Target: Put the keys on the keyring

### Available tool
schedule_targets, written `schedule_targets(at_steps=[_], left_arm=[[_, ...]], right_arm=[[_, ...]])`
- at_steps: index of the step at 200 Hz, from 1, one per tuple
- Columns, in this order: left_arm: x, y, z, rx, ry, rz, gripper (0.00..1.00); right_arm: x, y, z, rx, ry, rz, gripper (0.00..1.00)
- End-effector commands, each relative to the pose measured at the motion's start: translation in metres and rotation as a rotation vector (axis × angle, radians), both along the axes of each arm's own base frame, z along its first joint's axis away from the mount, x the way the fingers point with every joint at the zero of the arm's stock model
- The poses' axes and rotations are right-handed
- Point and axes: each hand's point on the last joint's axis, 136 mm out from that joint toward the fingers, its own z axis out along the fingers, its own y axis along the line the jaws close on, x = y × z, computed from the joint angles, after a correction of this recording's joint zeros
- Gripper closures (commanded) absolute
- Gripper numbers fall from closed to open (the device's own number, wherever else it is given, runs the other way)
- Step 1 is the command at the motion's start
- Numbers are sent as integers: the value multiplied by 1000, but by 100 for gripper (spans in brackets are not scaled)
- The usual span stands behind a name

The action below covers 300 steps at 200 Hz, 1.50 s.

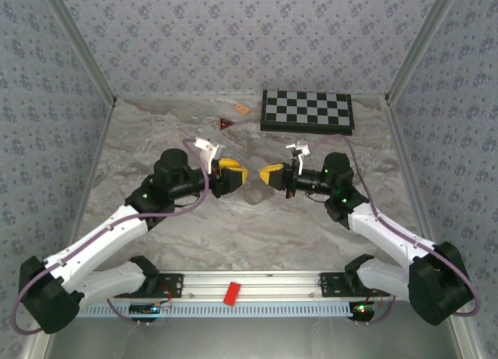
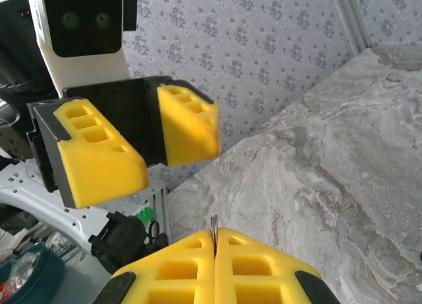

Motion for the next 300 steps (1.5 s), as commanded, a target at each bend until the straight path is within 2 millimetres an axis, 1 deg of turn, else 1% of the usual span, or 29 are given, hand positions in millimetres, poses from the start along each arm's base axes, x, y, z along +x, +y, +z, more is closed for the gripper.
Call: schedule_targets(at_steps=[1, 36, 67, 85, 103, 145, 205, 227, 239, 254, 260, 267, 282, 292, 300], left_arm=[[-1, 2, 18, -64, -21, 8, 53], [-2, -2, 18, -80, -13, -18, 59], [-3, -8, 24, -112, -9, -41, 61], [-2, -10, 26, -131, -6, -48, 63], [-1, -14, 27, -139, -2, -57, 63], [0, -22, 27, -151, 6, -89, 67], [-7, -35, 25, -131, 8, -160, 71], [-6, -38, 22, -116, 14, -166, 77], [-6, -38, 24, -121, 9, -170, 79], [-7, -39, 27, -130, 2, -173, 84], [-7, -38, 29, -134, -3, -173, 88], [-8, -38, 30, -137, -6, -175, 100], [-11, -38, 34, -145, -10, -184, 100], [-11, -39, 34, -146, -6, -182, 100], [-9, -38, 35, -150, -2, -168, 100]], right_arm=[[0, -3, 15, 44, -48, -30, 100], [1, -5, 22, 78, -60, -43, 100], [2, -6, 32, 123, -72, -59, 100], [1, -4, 37, 156, -59, -53, 100], [-3, -1, 41, 165, -63, -35, 100], [-5, 4, 40, 157, -58, -10, 100], [-9, 9, 38, 139, -55, 18, 100], [-9, 10, 39, 135, -57, 25, 100], [-10, 10, 37, 130, -55, 30, 100], [-11, 11, 37, 125, -56, 35, 100], [-11, 11, 35, 120, -53, 35, 100], [-11, 11, 34, 118, -49, 37, 100], [-11, 10, 33, 110, -35, 32, 100], [-10, 8, 33, 106, -27, 18, 85], [-8, 4, 33, 96, -55, -8, 81]])
